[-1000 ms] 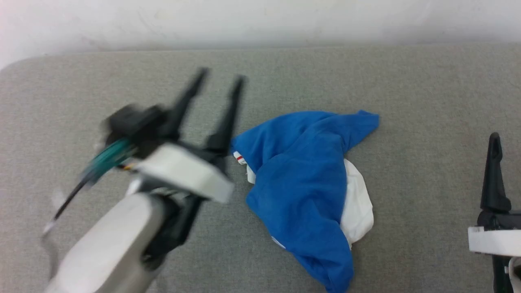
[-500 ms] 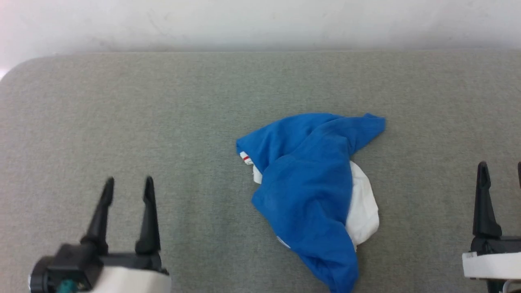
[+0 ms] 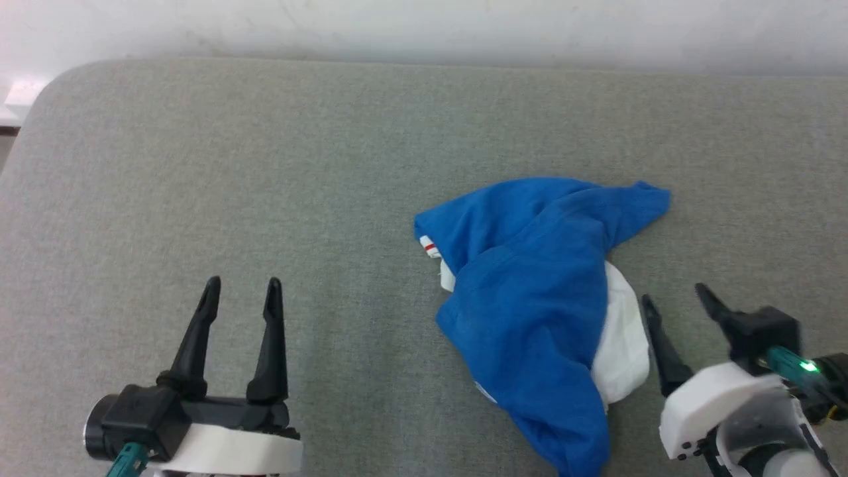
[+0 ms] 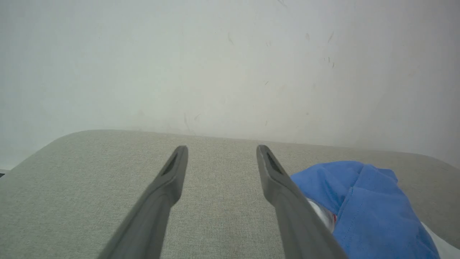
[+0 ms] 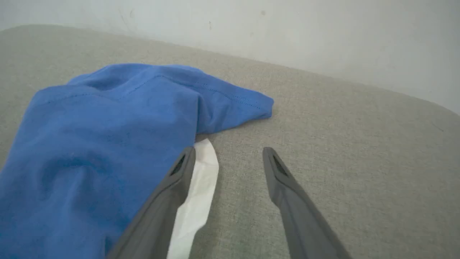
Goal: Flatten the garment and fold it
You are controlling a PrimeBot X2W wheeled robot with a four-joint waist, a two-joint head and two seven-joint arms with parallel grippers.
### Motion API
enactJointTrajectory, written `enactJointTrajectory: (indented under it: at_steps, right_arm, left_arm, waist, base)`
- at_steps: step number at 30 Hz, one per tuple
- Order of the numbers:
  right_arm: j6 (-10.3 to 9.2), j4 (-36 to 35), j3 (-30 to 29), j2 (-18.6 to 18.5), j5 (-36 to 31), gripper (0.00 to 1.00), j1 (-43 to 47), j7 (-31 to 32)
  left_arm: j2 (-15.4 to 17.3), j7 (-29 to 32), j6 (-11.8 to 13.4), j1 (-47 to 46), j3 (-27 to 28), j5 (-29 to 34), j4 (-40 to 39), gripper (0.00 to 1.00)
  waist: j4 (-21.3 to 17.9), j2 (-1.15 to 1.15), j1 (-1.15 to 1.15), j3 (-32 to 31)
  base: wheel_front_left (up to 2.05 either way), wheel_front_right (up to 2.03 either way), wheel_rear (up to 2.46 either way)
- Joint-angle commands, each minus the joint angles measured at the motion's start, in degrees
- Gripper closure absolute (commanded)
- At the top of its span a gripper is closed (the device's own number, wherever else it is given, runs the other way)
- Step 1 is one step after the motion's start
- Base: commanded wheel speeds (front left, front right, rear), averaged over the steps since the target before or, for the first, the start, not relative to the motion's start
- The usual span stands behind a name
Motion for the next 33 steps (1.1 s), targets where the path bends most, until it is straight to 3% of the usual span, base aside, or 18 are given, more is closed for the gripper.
enactJointTrajectory:
  at_steps: [1,8,13,14,16,20,25,33]
  right_arm:
    - [-0.05,0.2,0.9,-0.8,-0.7,0.00,-1.3,2.5]
    - [-0.05,3.4,4.4,-5.6,1.0,0.00,-1.8,19.5]
    - [-0.05,4.8,5.4,-6.1,2.3,0.00,-2.3,23.7]
    - [-0.05,5.2,5.5,-6.1,2.4,0.39,-2.4,23.9]
    - [-0.05,5.5,5.5,-5.9,2.3,1.00,-2.8,23.6]
    - [-0.05,4.3,4.4,-5.3,1.5,1.00,-4.2,20.2]
    - [-0.05,-0.2,2.6,-7.3,1.0,1.00,-7.4,16.2]
    - [-0.05,-7.9,-10.7,-10.6,0.1,1.00,-8.4,15.7]
  left_arm:
    - [-0.7,-0.3,-0.7,-1.0,0.3,0.6,0.6,0.00]
    - [-4.3,-0.3,-4.1,-2.3,1.0,1.9,3.4,0.00]
    - [-6.2,-0.3,-6.0,-2.4,2.2,2.8,4.7,0.00]
    - [-6.6,-0.3,-6.3,-2.4,2.4,3.0,4.9,0.00]
    - [-7.2,-0.3,-6.8,-2.3,2.8,3.4,5.4,0.00]
    - [-7.8,-0.3,-7.6,-1.8,3.9,4.0,6.1,0.00]
    - [-8.1,-0.3,-8.2,-1.1,5.2,4.7,6.1,0.00]
    - [-7.9,-0.3,-8.0,0.4,6.7,5.3,5.3,0.00]
  waist:
    - [1.3,0.00,0.00,1.4]
    - [4.6,0.00,0.00,3.8]
    - [5.8,0.00,0.00,4.3]
    - [5.9,0.00,0.00,4.3]
    - [6.0,0.00,0.00,4.0]
    - [4.7,0.00,0.00,2.7]
    - [1.2,0.00,0.00,0.7]
    - [-3.8,0.00,0.00,-1.4]
  base:
    - [0.00,0.00,0.00]
    - [0.00,0.00,0.00]
    - [0.00,0.00,0.00]
    - [0.00,0.00,0.00]
    - [0.00,0.00,0.00]
    - [0.00,0.00,0.00]
    - [0.00,0.00,0.00]
    - [0.00,0.00,0.00]
